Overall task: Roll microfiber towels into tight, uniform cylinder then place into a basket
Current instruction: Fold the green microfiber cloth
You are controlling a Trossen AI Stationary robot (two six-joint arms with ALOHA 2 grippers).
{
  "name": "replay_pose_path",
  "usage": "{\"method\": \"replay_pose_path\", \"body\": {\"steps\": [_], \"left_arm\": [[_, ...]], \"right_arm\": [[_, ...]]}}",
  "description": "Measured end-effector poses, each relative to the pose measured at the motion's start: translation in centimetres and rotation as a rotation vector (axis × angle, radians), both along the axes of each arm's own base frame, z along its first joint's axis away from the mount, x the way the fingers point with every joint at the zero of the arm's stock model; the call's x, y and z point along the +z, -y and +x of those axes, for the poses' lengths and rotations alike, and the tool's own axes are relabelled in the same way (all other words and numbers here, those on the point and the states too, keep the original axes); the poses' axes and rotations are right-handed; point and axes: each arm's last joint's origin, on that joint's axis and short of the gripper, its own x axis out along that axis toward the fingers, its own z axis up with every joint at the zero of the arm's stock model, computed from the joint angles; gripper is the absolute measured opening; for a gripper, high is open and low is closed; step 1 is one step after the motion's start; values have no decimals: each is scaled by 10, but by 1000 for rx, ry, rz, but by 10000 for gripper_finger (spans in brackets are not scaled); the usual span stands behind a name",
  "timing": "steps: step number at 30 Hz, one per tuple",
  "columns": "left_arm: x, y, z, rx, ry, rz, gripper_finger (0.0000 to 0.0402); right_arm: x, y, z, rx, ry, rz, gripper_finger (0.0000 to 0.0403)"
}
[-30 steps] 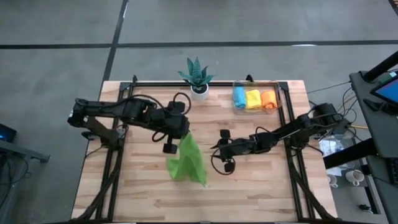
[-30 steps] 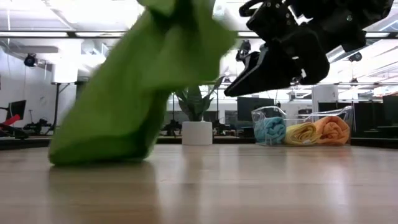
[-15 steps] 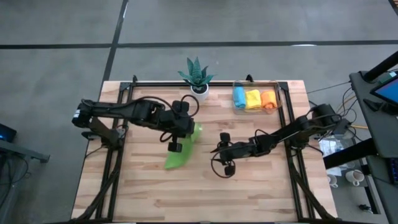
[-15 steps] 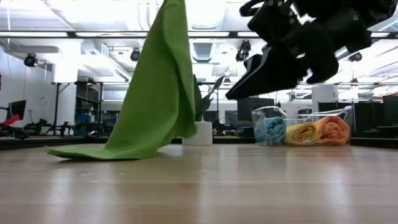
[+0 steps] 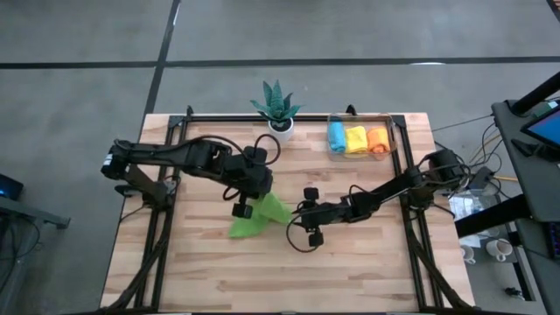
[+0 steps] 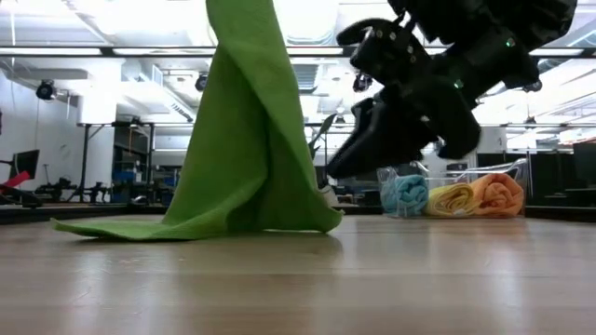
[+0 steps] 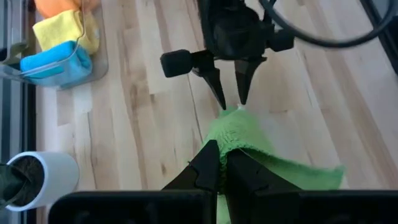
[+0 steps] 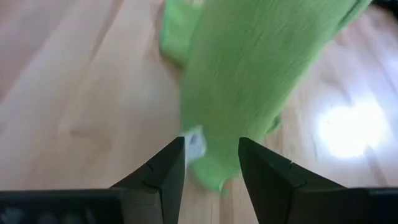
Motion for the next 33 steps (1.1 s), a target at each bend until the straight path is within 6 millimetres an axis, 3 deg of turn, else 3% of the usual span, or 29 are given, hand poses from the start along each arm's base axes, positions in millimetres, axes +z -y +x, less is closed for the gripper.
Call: {"method": "replay_pose_path", "body": {"steps": [13,21,26,33], "left_arm": [[0,0,0,7,3,5,0],[0,0,0,11,1,6,0],[-1,0,0,11,0,6,0],[-1,0,0,14,-2,8,0]], "right_arm": [[-15,3,-6,2,-180,-132,146],[-29,-1,11,29,-210,-231,146],[-26,-2,21,5,-186,-276,146],[-26,-3,20,23,-251,-272,143]]}}
